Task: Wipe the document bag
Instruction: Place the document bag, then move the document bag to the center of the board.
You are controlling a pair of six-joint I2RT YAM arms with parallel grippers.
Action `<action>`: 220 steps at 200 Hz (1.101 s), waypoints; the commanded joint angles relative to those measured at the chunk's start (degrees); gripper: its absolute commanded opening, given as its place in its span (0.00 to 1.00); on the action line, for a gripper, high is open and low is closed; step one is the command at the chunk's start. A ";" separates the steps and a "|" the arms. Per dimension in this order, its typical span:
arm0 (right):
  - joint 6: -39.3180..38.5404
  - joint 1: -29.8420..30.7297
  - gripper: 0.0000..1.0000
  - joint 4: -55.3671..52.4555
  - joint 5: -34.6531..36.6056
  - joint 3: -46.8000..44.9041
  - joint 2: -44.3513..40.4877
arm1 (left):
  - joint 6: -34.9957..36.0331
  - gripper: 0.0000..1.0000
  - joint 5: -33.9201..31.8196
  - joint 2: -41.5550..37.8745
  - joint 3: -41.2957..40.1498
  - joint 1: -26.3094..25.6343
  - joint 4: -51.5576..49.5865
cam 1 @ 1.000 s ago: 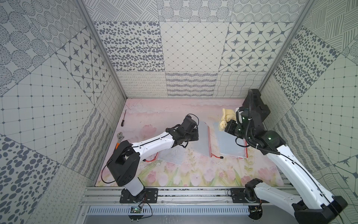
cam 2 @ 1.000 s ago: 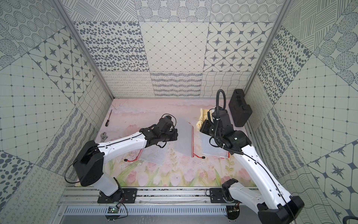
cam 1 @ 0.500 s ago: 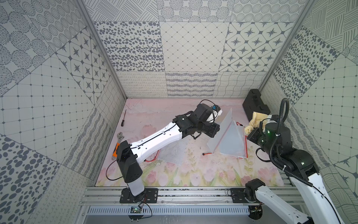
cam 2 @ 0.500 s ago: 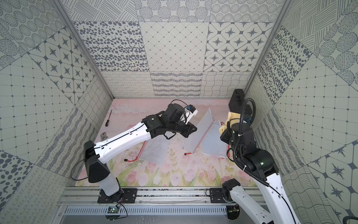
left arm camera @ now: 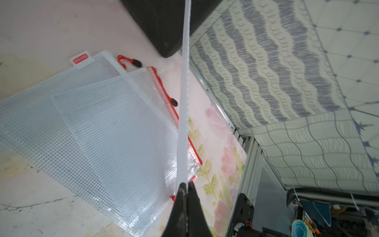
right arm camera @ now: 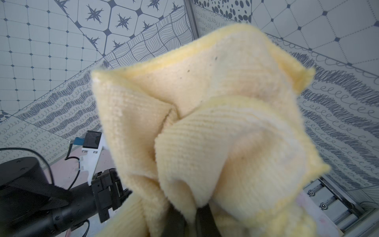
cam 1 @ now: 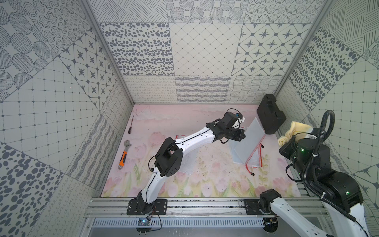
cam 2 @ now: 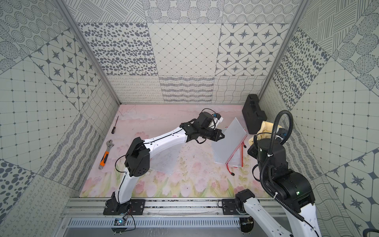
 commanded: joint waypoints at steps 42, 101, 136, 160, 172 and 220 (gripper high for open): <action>-1.45 -0.20 0.05 4.14 -6.61 -4.17 3.27 | -8.47 0.05 -4.70 4.79 -4.82 3.50 10.89; 1.81 -0.16 0.01 11.73 -17.16 -11.84 8.43 | 4.26 0.99 -28.06 -7.41 -9.25 4.11 -8.91; 5.79 -0.12 0.00 22.30 -28.24 -20.57 13.99 | 14.19 0.99 -35.12 -16.16 -10.33 8.81 -26.67; 6.18 1.06 0.00 26.02 -31.94 -21.66 18.81 | 14.99 0.99 -31.47 -27.17 -23.38 16.22 -25.55; 6.01 2.13 0.00 26.63 -32.08 -21.13 20.62 | 14.70 0.99 -28.55 -32.33 -30.55 21.22 -24.00; 6.47 4.23 0.00 29.58 -33.88 -21.03 24.03 | 21.91 0.98 -24.18 -40.81 -43.15 35.84 -26.11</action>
